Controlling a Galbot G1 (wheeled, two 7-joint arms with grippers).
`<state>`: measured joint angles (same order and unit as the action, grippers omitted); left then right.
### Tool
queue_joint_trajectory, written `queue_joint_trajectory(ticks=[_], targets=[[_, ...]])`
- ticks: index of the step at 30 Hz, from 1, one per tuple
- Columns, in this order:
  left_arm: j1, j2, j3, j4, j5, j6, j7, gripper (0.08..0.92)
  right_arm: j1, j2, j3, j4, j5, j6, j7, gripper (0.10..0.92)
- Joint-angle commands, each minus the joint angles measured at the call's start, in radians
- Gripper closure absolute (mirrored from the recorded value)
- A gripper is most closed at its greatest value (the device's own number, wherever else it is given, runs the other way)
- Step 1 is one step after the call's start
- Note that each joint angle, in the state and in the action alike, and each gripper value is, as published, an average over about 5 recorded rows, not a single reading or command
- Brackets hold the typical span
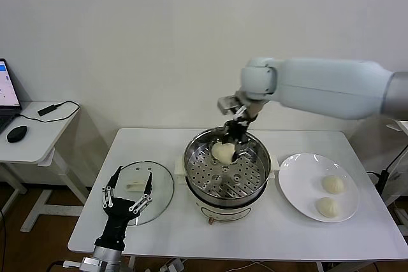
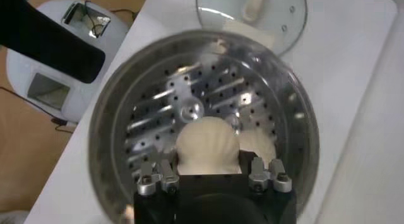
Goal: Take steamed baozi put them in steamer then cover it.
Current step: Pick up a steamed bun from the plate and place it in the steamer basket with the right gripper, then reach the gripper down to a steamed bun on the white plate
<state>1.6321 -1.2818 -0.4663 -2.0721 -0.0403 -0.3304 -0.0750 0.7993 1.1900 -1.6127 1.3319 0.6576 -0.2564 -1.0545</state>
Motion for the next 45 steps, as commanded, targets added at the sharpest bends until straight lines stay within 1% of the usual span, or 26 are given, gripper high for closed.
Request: queue_joint_trajectory(ticks=[1,20,23,26,29,31,34,38,41,45], targets=[[-0.003,0.0,-0.002,0.004,0.0,0.001,-0.002,0.177,-0.075,0.104,-0.005,-0.025,0.014,-0.038,0.076,0.372],[-0.007,0.001,-0.014,0.014,-0.004,-0.001,-0.005,0.177,-0.128,0.129,0.004,-0.071,-0.008,-0.048,0.105,0.364],[-0.007,0.001,-0.016,0.014,-0.004,0.0,-0.005,0.177,-0.133,0.126,0.006,-0.069,-0.009,-0.049,0.11,0.311],[-0.008,0.0,-0.016,0.016,-0.004,0.0,-0.006,0.177,-0.137,0.118,0.016,-0.066,-0.012,-0.05,0.116,0.239],[-0.008,0.001,-0.017,0.016,-0.004,0.0,-0.007,0.177,-0.127,0.088,0.03,-0.037,-0.016,-0.052,0.114,0.208],[-0.008,0.001,-0.018,0.015,-0.004,0.001,-0.007,0.177,-0.108,0.046,0.045,0.002,-0.021,-0.053,0.105,0.204],[-0.007,0.002,-0.018,0.014,-0.004,0.002,-0.007,0.177,-0.071,-0.058,0.087,0.07,-0.041,-0.051,0.07,0.203],[-0.007,0.003,-0.014,0.011,-0.004,0.003,-0.007,0.177,-0.011,-0.242,0.145,0.14,-0.112,-0.021,-0.038,0.202],[-0.008,0.004,-0.009,0.007,-0.002,0.005,-0.007,0.177,0.032,-0.375,0.16,0.158,-0.183,0.024,-0.13,0.203],[-0.008,0.007,-0.003,-0.003,-0.001,0.007,-0.007,0.177,0.064,-0.545,0.145,0.145,-0.24,0.099,-0.231,0.203]])
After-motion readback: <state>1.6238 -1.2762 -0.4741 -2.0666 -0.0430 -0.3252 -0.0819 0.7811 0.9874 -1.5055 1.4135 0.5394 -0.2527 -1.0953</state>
